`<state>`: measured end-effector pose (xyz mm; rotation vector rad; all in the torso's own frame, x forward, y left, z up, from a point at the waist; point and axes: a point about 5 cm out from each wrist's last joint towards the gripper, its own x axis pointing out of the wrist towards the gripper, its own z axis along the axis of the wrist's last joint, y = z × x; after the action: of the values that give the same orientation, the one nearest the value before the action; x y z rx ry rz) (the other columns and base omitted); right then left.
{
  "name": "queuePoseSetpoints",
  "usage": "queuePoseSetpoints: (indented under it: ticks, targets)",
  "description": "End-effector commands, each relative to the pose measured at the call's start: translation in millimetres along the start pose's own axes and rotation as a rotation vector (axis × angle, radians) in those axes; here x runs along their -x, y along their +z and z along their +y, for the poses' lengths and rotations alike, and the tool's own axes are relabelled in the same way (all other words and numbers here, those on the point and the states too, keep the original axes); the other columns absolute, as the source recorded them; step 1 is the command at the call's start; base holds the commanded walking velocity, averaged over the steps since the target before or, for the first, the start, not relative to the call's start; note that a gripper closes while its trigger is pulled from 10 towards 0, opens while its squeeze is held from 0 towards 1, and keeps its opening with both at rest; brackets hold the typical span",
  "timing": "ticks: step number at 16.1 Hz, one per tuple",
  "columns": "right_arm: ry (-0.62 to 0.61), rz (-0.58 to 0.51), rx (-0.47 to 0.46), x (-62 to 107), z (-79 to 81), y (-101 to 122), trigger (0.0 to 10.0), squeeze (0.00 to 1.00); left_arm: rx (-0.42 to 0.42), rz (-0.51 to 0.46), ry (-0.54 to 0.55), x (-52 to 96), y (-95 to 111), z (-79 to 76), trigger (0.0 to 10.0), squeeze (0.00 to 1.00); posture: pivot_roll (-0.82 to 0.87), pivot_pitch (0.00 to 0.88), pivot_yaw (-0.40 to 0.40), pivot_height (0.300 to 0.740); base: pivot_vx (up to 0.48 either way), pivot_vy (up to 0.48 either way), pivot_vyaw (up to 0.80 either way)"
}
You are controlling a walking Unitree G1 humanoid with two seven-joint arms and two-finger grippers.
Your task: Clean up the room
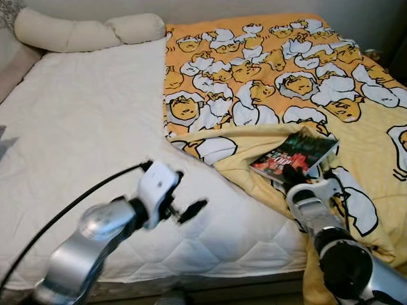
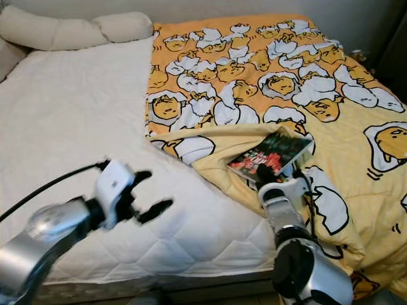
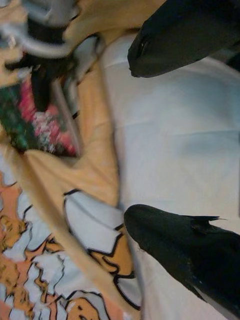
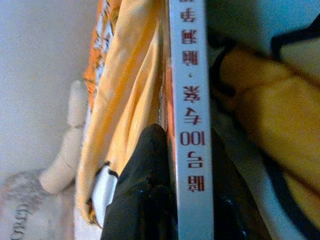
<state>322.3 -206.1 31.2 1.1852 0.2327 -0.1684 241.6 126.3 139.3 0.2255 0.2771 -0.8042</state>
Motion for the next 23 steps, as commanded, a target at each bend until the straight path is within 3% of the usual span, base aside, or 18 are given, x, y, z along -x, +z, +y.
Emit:
queuePoseSetpoints:
  ticks: [1, 3, 5, 7, 9, 10, 12, 15, 16, 18, 20, 21, 22, 23]
  targets:
    - [0.063, -0.058, -0.001, 0.6, 4.1, 16.5, 0.0, 0.00, 0.009, -0.015, 0.042, -3.0, 0.4, 7.5, 10.0, 0.00, 0.12, 0.000, 0.047, 0.740, 0.000, 0.000, 0.00]
    - [0.139, -0.048, 0.043, 4.3, 5.0, 22.3, 0.0, 0.00, 0.068, -0.074, 0.081, -13.0, 6.8, 16.5, 10.0, 0.00, 0.08, 0.000, 0.048, 0.740, 0.000, 0.000, 0.00]
    - [0.354, 0.027, 0.146, 13.2, 19.9, 26.8, 0.0, 0.00, 0.214, -0.174, 0.126, -27.6, 21.8, 31.7, 10.0, 0.00, 0.03, 0.000, 0.062, 0.740, 0.000, 0.000, 0.00]
    - [0.578, 0.108, 0.212, 27.1, 48.4, 27.2, 0.0, 0.00, 0.352, -0.246, 0.088, -38.0, 35.3, 39.8, 10.0, 0.00, 0.00, 0.000, 0.074, 0.740, 0.000, 0.000, 0.00]
    - [0.735, 0.178, 0.240, 37.4, 70.1, 26.6, 0.0, 0.00, 0.406, -0.314, 0.036, -43.1, 46.3, 44.9, 10.0, 0.00, -0.01, 0.000, 0.079, 0.740, 0.000, 0.000, 0.00]
    - [0.833, 0.225, 0.258, 44.9, 85.6, 24.6, 0.0, 0.00, 0.443, -0.369, -0.008, -44.7, 53.3, 49.5, 10.0, 1.00, -0.02, 0.000, 0.080, 0.740, 0.000, 0.000, 0.00]
    - [0.996, 0.329, 0.275, 57.9, 112.1, 15.5, 0.0, 0.00, 0.539, -0.456, -0.113, -43.3, 64.3, 57.8, 10.0, 1.00, -0.01, 0.000, 0.077, 0.740, 0.000, 0.000, 0.00]
    - [1.075, 0.401, 0.277, 67.7, 127.0, 6.8, 0.0, 0.00, 0.625, -0.505, -0.180, -44.1, 68.1, 61.4, 10.0, 1.00, -0.01, 0.000, 0.072, 0.740, 0.000, 0.000, 0.00]
    - [1.094, 0.434, 0.276, 71.2, 131.6, 3.1, 0.0, 0.00, 0.682, -0.559, -0.258, -43.7, 71.7, 59.6, 10.0, 0.95, -0.01, 0.000, 0.068, 0.740, 0.000, 0.000, 0.00]
    - [1.100, 0.480, 0.277, 74.4, 132.6, -2.7, 0.0, 0.00, 0.715, -0.614, -0.383, -41.9, 76.0, 49.7, 10.0, 0.00, -0.01, 0.000, 0.065, 0.740, 0.000, 0.000, 0.00]
    - [1.094, 0.490, 0.281, 74.9, 132.1, -4.5, 0.0, 0.00, 0.721, -0.637, -0.425, -39.8, 77.5, 46.1, 10.0, 0.00, -0.01, 0.000, 0.065, 0.740, 0.000, 0.000, 0.00]
    - [1.077, 0.494, 0.286, 74.5, 130.7, -5.4, 0.0, 0.00, 0.732, -0.656, -0.470, -36.6, 77.3, 42.8, 4.4, 0.00, -0.01, 0.000, 0.064, 0.740, 0.000, 0.000, 0.00]
    - [1.074, 0.495, 0.287, 74.6, 130.5, -5.5, 0.0, 0.00, 0.734, -0.657, -0.474, -36.4, 77.1, 42.4, 4.4, 0.00, -0.01, 0.000, 0.064, 0.740, 0.000, 0.000, 0.00]
    - [1.067, 0.494, 0.286, 74.1, 130.6, -6.0, 0.0, 0.00, 0.742, -0.656, -0.475, -36.5, 76.1, 42.1, 0.0, 0.00, -0.01, 0.000, 0.063, 0.740, 0.000, 0.000, 0.00]
